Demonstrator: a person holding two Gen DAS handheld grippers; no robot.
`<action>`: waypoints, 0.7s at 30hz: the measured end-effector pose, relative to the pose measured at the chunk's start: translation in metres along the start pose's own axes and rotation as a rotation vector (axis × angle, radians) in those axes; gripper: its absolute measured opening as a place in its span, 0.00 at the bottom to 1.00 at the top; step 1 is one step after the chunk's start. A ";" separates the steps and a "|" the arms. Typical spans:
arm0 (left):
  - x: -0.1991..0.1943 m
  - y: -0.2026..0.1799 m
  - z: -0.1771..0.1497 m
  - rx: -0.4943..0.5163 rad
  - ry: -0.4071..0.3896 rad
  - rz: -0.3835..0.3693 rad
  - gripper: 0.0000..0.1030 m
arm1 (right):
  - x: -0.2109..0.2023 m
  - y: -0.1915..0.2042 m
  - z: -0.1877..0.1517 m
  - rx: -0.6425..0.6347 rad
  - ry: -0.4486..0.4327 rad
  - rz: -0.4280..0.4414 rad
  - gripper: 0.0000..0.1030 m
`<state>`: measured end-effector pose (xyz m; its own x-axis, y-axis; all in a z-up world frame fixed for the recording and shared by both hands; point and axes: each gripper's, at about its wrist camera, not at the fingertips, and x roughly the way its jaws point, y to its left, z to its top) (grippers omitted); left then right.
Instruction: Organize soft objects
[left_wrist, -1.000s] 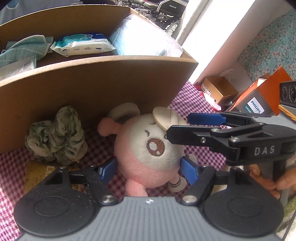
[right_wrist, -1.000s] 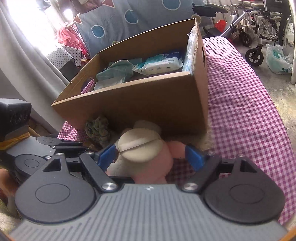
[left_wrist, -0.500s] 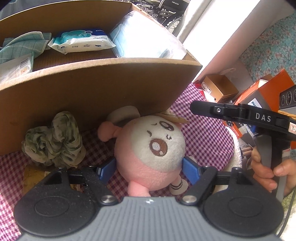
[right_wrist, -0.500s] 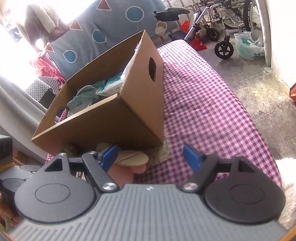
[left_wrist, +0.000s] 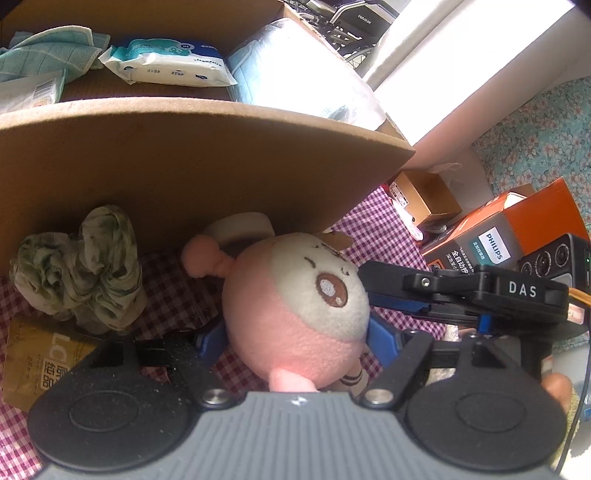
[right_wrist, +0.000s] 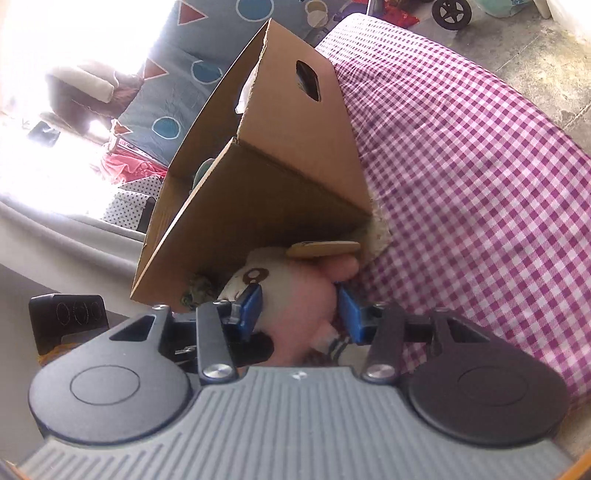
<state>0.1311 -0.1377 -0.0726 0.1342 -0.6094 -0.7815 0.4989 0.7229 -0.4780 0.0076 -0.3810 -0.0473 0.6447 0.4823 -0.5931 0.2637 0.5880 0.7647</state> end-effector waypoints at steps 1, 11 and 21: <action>-0.002 0.000 -0.001 -0.009 0.003 0.002 0.76 | 0.002 -0.003 -0.001 0.026 0.008 0.017 0.44; -0.015 -0.004 -0.008 0.035 0.034 0.075 0.77 | 0.013 0.002 -0.007 0.050 0.071 0.018 0.50; -0.046 -0.014 -0.022 0.083 -0.050 0.048 0.76 | 0.004 0.031 -0.008 -0.013 0.100 0.097 0.55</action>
<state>0.0994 -0.1123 -0.0385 0.2012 -0.5914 -0.7809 0.5602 0.7234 -0.4036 0.0127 -0.3558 -0.0278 0.5921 0.5992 -0.5389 0.1937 0.5433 0.8169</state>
